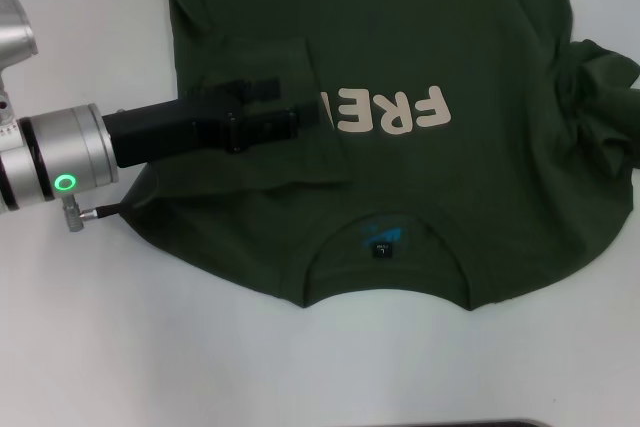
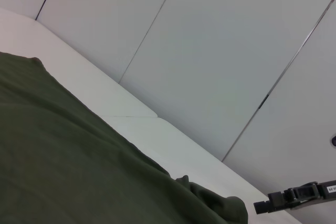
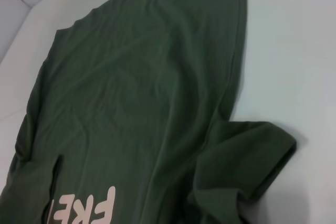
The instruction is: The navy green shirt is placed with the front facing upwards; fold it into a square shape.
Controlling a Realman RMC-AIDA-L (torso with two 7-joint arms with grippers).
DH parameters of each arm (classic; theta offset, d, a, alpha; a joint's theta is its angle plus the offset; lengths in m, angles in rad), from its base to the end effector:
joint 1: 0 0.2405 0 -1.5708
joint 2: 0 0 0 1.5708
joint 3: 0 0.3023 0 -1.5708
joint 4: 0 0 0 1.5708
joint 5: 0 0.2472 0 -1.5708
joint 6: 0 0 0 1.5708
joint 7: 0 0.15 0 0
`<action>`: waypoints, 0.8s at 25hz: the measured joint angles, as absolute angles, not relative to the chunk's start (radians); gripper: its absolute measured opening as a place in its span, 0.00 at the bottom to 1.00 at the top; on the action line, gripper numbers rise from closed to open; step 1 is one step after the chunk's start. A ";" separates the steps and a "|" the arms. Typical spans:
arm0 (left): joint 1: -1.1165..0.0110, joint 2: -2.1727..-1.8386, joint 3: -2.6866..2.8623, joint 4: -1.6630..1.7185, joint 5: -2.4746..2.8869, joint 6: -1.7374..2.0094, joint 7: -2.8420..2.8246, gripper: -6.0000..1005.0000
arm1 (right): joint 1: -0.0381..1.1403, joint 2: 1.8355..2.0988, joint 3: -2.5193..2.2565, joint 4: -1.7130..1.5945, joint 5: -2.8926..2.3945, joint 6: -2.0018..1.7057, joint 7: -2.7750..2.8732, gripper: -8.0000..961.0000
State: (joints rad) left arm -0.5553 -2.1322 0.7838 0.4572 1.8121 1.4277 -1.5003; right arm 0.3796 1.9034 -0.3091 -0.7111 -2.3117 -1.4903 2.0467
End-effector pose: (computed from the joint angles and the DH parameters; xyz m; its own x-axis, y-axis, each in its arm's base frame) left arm -0.2977 0.3769 -0.0912 0.5670 0.5498 0.6134 0.6614 -0.7477 0.0587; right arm 0.4629 0.3282 0.1080 0.1980 -0.7750 -0.6002 -0.9797 -0.1371 -0.1461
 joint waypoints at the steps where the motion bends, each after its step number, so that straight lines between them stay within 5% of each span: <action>1: -0.555 -2.132 0.784 0.457 1.812 1.428 -1.500 0.87 | 0.380 1.903 -0.309 -0.709 -2.312 -1.490 2.047 0.89; 20: -0.551 -2.131 0.784 0.457 1.812 1.426 -1.493 0.87 | 0.407 1.949 -0.329 -0.699 -2.313 -1.411 2.035 0.85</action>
State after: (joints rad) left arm -0.5513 -2.1307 0.7838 0.4571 1.8116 1.4258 -1.4929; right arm 0.4073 1.9486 -0.3287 -0.6990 -2.3133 -1.4113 2.0355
